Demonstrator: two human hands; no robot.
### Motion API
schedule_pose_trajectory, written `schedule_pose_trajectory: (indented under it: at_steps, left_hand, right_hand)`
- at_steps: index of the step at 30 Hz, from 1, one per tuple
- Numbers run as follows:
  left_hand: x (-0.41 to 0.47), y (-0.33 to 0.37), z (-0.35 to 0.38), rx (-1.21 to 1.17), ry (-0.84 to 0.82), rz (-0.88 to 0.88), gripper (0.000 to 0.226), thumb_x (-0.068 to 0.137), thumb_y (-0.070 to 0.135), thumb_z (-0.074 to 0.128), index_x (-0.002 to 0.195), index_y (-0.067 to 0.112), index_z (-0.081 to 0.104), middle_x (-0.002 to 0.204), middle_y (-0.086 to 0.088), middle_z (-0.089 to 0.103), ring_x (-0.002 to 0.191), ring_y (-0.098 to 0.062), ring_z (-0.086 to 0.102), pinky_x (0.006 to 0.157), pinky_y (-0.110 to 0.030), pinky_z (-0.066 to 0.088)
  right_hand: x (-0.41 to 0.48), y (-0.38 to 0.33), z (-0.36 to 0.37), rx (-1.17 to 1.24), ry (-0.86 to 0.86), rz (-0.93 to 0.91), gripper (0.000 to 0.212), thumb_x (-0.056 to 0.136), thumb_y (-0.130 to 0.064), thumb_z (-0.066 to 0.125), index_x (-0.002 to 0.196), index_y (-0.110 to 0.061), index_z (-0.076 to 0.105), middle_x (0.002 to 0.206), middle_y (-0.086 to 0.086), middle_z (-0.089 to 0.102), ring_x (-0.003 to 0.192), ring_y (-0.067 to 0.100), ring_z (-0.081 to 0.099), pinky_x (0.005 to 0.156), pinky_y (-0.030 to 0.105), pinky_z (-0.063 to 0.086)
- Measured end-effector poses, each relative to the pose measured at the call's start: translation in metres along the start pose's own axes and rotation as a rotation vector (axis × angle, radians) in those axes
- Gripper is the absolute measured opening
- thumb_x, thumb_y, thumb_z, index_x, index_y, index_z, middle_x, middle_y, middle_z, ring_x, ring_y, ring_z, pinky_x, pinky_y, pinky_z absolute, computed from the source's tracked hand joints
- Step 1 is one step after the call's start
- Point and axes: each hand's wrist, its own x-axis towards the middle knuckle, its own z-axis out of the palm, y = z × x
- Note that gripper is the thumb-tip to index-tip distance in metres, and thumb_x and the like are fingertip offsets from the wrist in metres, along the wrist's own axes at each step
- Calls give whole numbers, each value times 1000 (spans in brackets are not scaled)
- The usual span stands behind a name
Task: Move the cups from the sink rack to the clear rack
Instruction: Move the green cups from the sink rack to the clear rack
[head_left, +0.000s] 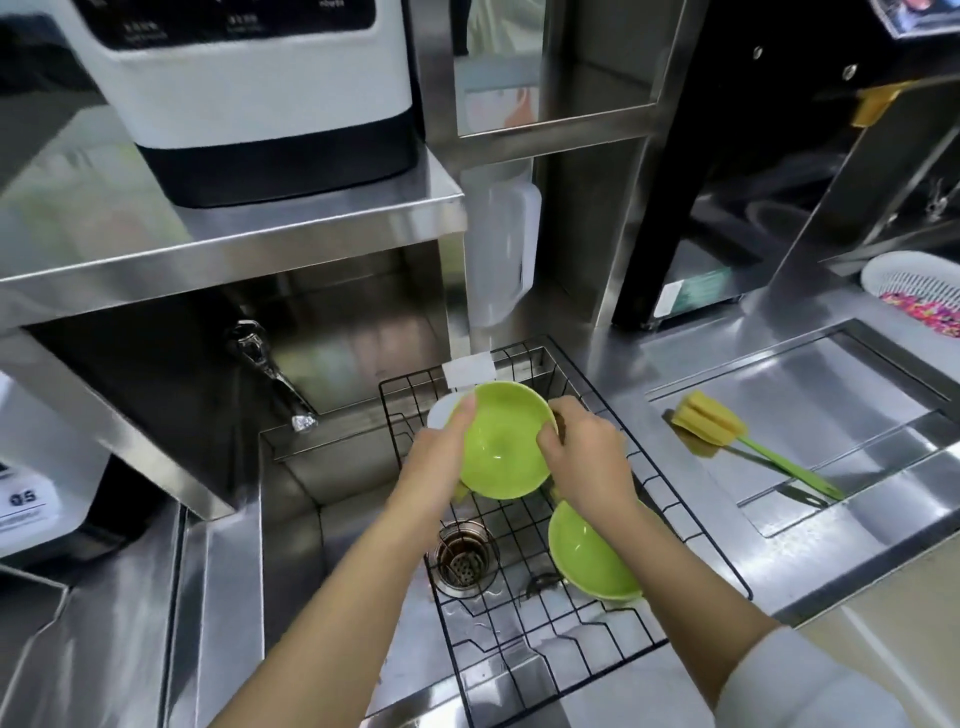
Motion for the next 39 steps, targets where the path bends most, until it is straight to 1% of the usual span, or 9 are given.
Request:
schedule_pose_trajectory:
  at_steps: [5, 10, 15, 21, 27, 31, 33, 37, 39]
  left_hand:
    - [-16, 14, -27, -214, -181, -143, 70, 71, 75, 44, 105, 18, 64, 90, -9, 68, 80, -22, 62, 62, -31, 43]
    - [-34, 0, -59, -341, -184, -109, 87, 43, 71, 63, 112, 18, 64, 94, -10, 71, 82, -26, 66, 69, -34, 50]
    - [-49, -20, -115, -468, -204, -95, 92, 49, 71, 57, 115, 8, 62, 101, -17, 70, 93, -33, 66, 97, -42, 45]
    - [-91, -29, -200, -543, -307, 96, 81, 63, 65, 59, 119, 6, 58, 113, -22, 56, 103, -35, 51, 105, -48, 31]
    - [-150, -42, -292, -753, -314, 355, 73, 45, 47, 83, 108, 13, 69, 108, -13, 69, 95, -28, 66, 80, -39, 54]
    - [-191, -50, -349, -764, -185, 496, 32, 73, 28, 65, 103, 19, 72, 99, -5, 75, 91, -22, 69, 75, -34, 60]
    - [-207, -57, -377, -692, -36, 587, 34, 81, 27, 50, 112, 25, 64, 103, 2, 73, 91, -15, 68, 76, -28, 57]
    - [-230, -73, -420, -405, 377, 678, 29, 89, 5, 48, 109, 18, 63, 108, 5, 65, 97, -9, 60, 77, -11, 49]
    - [-234, -82, -435, -303, 469, 638, 24, 91, 15, 50, 113, 16, 62, 110, 6, 62, 96, -3, 58, 78, -8, 45]
  right_hand:
    - [-17, -35, -2, 19, 252, -361, 30, 83, -22, 46, 96, -5, 68, 83, 8, 73, 72, 25, 68, 58, 32, 53]
    - [-33, -68, 15, 52, 407, -581, 26, 81, -29, 57, 87, -7, 71, 86, 5, 76, 82, 15, 70, 69, 28, 51]
    - [-56, -125, 14, 530, -127, -299, 50, 65, -54, 60, 105, -24, 63, 108, -14, 62, 99, -12, 47, 87, 6, 32]
    - [-78, -192, 16, 824, -730, -177, 79, 54, -50, 72, 127, -39, 43, 128, -2, 54, 114, 13, 55, 97, 34, 47]
    - [-129, -295, 25, 651, -588, -458, 103, 41, -50, 77, 134, -40, 33, 133, -13, 44, 119, 0, 47, 100, 21, 40]
    - [-163, -347, 49, 653, -490, -591, 92, 41, -52, 79, 118, -62, 29, 131, -24, 39, 121, -7, 41, 100, 12, 36]
    - [-177, -371, 63, 635, -471, -613, 92, 43, -52, 81, 117, -63, 27, 128, -30, 36, 119, -12, 38, 97, 10, 34]
    - [-206, -413, 101, 465, -407, -697, 101, 53, -46, 85, 137, -34, 29, 131, -15, 39, 122, 0, 37, 107, 25, 33]
    - [-222, -433, 118, 394, -389, -714, 105, 53, -53, 79, 140, -26, 28, 135, -9, 38, 126, 9, 36, 108, 36, 33]
